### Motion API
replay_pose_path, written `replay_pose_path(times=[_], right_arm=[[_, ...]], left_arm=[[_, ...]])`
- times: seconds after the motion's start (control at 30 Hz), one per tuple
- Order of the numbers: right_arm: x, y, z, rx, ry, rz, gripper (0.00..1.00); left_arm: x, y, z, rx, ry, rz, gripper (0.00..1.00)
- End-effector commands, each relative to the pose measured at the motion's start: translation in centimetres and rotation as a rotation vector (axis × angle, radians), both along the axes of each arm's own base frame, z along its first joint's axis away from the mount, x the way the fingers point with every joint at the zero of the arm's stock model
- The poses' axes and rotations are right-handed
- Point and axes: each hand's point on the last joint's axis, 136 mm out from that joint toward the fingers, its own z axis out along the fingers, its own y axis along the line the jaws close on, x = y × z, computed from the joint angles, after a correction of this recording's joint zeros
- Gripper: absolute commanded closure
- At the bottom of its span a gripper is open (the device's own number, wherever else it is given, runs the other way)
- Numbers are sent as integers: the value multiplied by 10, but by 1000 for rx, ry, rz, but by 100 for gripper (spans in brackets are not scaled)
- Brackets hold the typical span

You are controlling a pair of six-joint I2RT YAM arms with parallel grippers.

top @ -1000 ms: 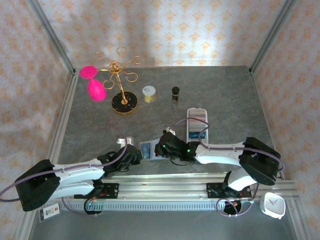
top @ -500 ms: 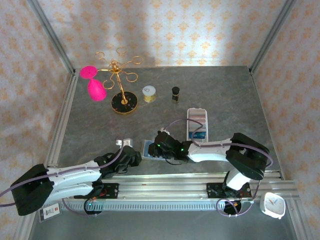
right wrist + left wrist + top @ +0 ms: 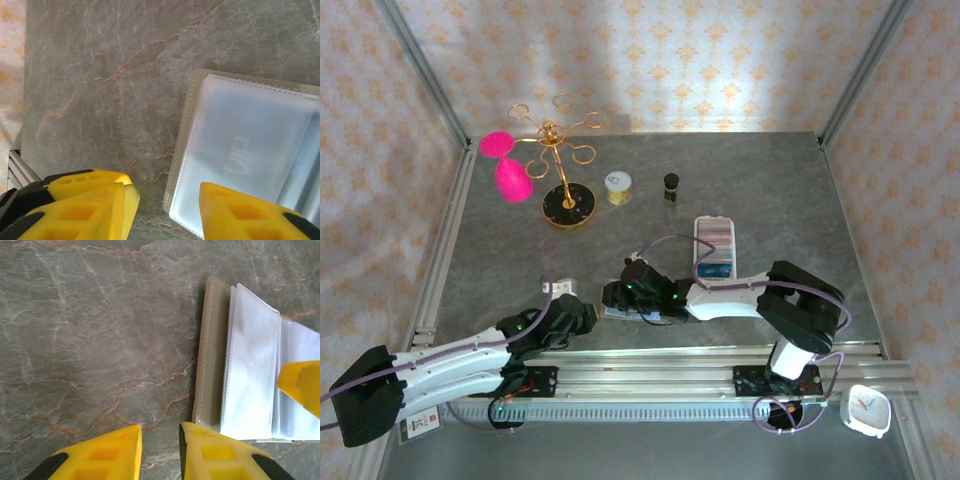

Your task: Put the credit cards into the card holder

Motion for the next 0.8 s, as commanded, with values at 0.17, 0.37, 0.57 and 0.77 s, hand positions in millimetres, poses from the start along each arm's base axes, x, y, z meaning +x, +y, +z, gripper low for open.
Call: replay_pose_path(times=[0.17, 0.37, 0.57, 0.77], right_arm=[[38, -69, 143, -39, -491, -93, 57], [18, -124, 237, -190, -1052, 94, 44], [-11, -154, 199, -660, -1395, 623, 11], [7, -210, 119, -1044, -1228, 929, 13]], left_arm=[[16, -10, 40, 5, -77, -8, 47], [26, -18, 63, -26, -136, -9, 42], [31, -21, 69, -46, -167, -3, 39], [31, -24, 68, -54, -172, -14, 38]])
